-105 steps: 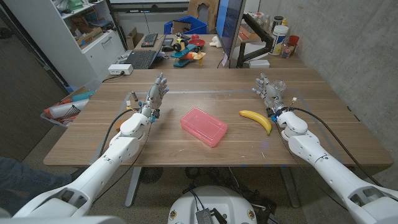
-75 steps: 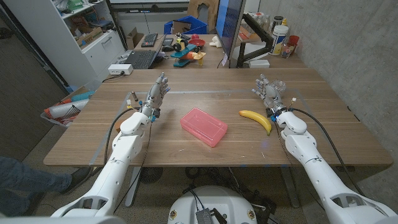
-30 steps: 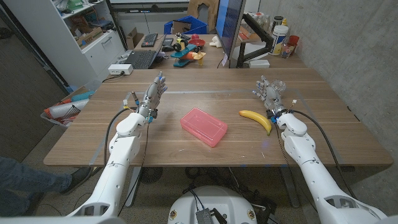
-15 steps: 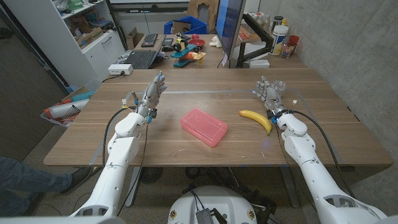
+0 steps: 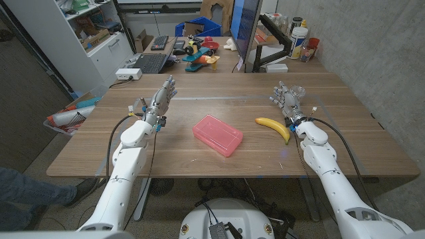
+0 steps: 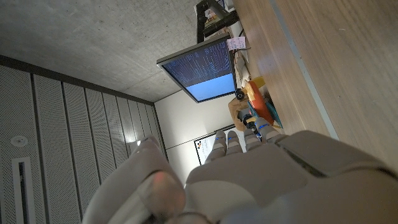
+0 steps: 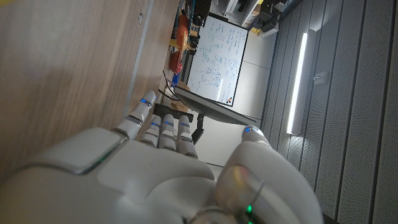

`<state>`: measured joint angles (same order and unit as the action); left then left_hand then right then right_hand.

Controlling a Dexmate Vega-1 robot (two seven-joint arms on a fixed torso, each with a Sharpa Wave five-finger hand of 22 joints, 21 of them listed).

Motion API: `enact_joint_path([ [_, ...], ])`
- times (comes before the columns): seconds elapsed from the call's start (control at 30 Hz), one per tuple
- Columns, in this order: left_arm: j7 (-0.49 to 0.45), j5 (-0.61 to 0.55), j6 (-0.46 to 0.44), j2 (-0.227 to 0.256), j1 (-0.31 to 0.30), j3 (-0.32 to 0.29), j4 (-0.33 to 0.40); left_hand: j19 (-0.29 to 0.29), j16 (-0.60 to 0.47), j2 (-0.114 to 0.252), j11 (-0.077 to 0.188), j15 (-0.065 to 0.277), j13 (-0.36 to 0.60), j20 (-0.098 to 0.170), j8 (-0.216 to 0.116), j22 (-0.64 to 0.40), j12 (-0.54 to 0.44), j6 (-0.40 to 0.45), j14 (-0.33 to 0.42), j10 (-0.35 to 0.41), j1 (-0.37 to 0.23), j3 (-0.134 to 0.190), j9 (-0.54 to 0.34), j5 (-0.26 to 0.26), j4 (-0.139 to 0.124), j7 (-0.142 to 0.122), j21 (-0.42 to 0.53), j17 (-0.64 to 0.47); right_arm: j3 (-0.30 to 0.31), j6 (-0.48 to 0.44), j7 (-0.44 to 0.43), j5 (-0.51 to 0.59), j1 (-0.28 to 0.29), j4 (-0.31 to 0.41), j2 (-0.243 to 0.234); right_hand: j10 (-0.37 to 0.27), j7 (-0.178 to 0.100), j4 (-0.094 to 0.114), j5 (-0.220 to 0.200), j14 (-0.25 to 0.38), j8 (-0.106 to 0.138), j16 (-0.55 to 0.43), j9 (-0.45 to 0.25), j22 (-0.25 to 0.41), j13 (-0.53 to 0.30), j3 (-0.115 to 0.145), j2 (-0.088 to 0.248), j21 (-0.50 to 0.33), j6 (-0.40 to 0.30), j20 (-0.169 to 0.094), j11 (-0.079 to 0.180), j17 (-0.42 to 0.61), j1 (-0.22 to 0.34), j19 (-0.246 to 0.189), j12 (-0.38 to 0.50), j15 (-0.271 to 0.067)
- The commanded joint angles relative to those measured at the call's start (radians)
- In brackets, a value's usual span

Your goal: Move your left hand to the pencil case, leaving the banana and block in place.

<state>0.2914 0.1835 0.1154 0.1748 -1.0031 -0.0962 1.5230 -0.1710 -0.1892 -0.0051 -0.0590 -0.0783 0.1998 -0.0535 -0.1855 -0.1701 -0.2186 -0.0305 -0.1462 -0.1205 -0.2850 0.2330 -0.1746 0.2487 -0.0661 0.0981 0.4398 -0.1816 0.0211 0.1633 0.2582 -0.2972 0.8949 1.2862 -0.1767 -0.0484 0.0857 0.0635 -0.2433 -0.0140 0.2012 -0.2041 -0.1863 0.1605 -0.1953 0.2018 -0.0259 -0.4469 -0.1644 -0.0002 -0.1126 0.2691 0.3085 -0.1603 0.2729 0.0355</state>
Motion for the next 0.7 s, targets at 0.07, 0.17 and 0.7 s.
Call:
enact_joint_path([
  [0.07,0.009,-0.005,0.022,0.008,-0.031,0.000,0.046,-0.076,-0.004,0.000,0.000,-0.002,0.001,-0.003,-0.004,-0.002,0.000,0.004,-0.002,-0.001,-0.012,0.001,-0.005,-0.002,0.006,0.000,-0.004,-0.002,0.007,0.011,0.001,-0.007,0.002,-0.006,0.005,-0.002,0.001,-0.006,-0.007,0.003,0.000,-0.009,-0.003,0.006,0.000,-0.001,0.009,0.006,-0.008,0.000,-0.002,0.000,0.002,-0.006,-0.003,0.002],
  [0.17,0.014,-0.001,0.031,0.007,-0.035,-0.001,0.052,-0.076,-0.005,0.000,0.000,-0.002,0.001,-0.003,-0.005,-0.002,0.000,0.005,-0.002,-0.001,-0.013,0.001,-0.005,-0.002,0.007,-0.001,-0.006,-0.002,0.008,0.014,0.000,-0.008,0.002,-0.006,0.007,-0.003,0.000,-0.006,-0.007,0.003,0.000,-0.009,-0.003,0.006,0.000,-0.001,0.009,0.007,-0.009,0.001,-0.002,-0.001,0.001,-0.006,-0.004,0.002],
  [0.7,0.019,-0.012,0.049,0.016,-0.068,0.000,0.108,-0.073,-0.005,0.005,-0.001,-0.003,0.000,-0.006,-0.006,-0.002,0.000,0.009,0.001,0.004,-0.021,0.003,-0.005,-0.005,0.014,-0.003,-0.015,-0.001,0.014,0.019,-0.004,-0.015,0.009,0.000,0.006,-0.006,0.000,-0.007,-0.007,0.004,-0.001,-0.009,-0.003,0.006,0.000,-0.003,0.010,0.015,-0.009,0.001,-0.001,-0.005,0.001,-0.010,-0.009,0.003],
])
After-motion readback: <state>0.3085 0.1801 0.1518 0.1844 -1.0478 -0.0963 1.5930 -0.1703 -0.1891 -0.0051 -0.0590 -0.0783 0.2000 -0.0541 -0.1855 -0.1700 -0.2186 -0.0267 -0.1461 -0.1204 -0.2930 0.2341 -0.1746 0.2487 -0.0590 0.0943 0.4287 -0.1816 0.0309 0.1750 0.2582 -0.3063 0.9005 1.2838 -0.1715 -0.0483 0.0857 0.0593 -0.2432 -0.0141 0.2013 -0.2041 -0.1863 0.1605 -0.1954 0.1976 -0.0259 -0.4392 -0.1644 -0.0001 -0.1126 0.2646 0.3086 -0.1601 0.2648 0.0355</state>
